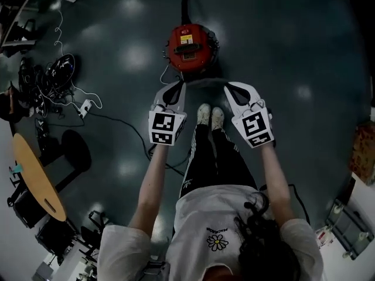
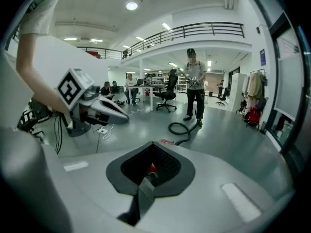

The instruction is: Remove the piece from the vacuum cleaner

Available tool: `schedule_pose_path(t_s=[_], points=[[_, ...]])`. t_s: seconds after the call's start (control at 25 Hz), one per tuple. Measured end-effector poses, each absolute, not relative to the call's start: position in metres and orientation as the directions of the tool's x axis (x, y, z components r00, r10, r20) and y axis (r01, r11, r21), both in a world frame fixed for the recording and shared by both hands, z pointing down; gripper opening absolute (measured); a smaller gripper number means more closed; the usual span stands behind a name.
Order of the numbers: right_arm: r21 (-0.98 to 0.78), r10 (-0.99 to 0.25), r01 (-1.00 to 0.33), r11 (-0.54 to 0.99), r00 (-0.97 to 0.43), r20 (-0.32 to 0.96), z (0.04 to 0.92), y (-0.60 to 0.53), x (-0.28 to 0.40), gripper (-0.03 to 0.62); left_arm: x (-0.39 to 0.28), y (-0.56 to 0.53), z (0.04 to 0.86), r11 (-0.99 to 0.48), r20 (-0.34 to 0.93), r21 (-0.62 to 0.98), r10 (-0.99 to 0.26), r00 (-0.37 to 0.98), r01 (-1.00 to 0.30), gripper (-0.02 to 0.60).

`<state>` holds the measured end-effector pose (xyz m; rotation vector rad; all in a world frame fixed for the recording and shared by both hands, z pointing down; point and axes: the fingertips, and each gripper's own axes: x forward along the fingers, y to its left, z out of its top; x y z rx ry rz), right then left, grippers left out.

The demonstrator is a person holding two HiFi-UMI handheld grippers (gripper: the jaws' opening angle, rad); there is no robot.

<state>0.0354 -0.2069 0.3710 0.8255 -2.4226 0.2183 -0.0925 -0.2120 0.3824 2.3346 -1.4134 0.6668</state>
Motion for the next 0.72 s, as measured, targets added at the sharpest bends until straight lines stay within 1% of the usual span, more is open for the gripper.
schedule_pose_path(t_s=[0.08,0.2,0.24,0.36,0.44,0.48,0.64,0.72], points=[[0.055,-0.461,-0.549,0.834,-0.637,0.618,0.412,-0.216,0.031,0.023,-0.09,-0.24,0.439,-0.492,0.624,0.048,-0.664,0.411,-0.869,0.0],[0.021,-0.38,-0.499,0.867,-0.632,0.675,0.486,-0.224,0.029,0.032,-0.081,-0.273,0.513,-0.541,0.677,0.077,-0.589,0.442,-0.838,0.0],[-0.001,-0.356,-0.493,0.87,-0.63,0.691,0.509,-0.227,0.03,0.085,-0.078,-0.281,0.533,-0.553,0.685,0.09,-0.569,0.455,-0.828,0.001],[-0.05,-0.294,-0.487,0.872,-0.601,0.743,0.568,-0.239,0.034,0.131,-0.076,-0.297,0.588,-0.593,0.736,0.078,-0.508,0.447,-0.802,0.001],[-0.094,-0.234,-0.483,0.871,-0.576,0.783,0.609,-0.24,0.035,0.191,-0.076,-0.299,0.622,-0.633,0.764,0.076,-0.459,0.453,-0.771,0.001],[-0.113,-0.198,-0.472,0.875,-0.56,0.805,0.63,-0.238,0.034,0.209,-0.077,-0.3,0.634,-0.65,0.768,0.079,-0.443,0.462,-0.756,0.002],[-0.145,-0.039,-0.362,0.921,-0.455,0.889,0.697,-0.218,0.035,0.24,-0.085,-0.302,0.659,-0.681,0.795,0.049,-0.416,0.442,-0.73,0.002],[-0.151,0.013,-0.308,0.939,-0.407,0.913,0.717,-0.21,0.037,0.25,-0.085,-0.301,0.671,-0.685,0.822,0.049,-0.385,0.419,-0.727,0.002]])
